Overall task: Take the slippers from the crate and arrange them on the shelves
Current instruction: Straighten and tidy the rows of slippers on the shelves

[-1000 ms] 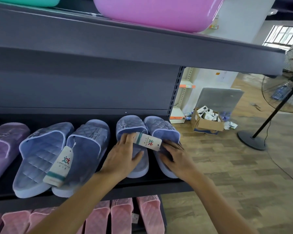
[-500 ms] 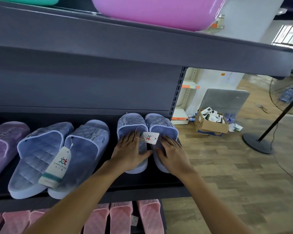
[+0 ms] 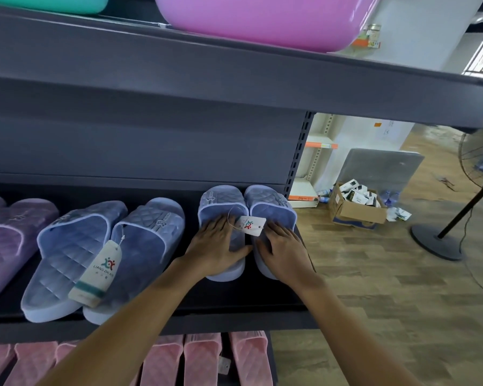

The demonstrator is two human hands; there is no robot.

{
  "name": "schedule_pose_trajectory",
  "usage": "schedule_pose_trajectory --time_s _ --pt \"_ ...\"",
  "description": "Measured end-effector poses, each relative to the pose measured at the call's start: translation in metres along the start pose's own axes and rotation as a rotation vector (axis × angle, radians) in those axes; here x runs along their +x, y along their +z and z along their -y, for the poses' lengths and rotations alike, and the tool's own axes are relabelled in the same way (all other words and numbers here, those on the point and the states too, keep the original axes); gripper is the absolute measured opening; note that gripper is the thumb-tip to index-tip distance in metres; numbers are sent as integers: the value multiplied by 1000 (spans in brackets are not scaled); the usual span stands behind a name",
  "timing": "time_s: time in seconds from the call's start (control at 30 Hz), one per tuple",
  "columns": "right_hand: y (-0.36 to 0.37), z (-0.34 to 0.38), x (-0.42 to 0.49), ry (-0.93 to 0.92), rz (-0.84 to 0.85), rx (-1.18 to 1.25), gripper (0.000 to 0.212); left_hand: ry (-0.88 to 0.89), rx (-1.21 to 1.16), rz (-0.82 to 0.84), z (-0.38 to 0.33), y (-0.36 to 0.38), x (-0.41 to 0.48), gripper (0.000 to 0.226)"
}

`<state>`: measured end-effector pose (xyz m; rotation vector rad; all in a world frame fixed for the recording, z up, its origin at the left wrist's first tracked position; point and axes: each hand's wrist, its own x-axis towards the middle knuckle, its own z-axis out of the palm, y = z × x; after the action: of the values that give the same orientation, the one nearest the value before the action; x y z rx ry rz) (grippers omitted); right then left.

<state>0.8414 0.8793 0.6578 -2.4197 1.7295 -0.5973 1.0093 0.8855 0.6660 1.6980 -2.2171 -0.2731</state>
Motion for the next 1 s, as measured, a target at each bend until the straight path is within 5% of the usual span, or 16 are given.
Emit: schedule_pose_trajectory --time_s 0.27,0.47,0.7,1.0 --pt "-24 0 -10 -8 14 128 54 -38 -31 -48 -4 -14 -22 70" --pt "-32 12 -20 -72 -91 104 64 -35 38 -124 2 -42 -67 60" --pt "-20 74 -22 -246 -23 141 61 -76 79 -237 47 -84 -111 58" --pt "6 160 -8 -218 40 182 58 -61 54 -288 126 -120 -146 59"
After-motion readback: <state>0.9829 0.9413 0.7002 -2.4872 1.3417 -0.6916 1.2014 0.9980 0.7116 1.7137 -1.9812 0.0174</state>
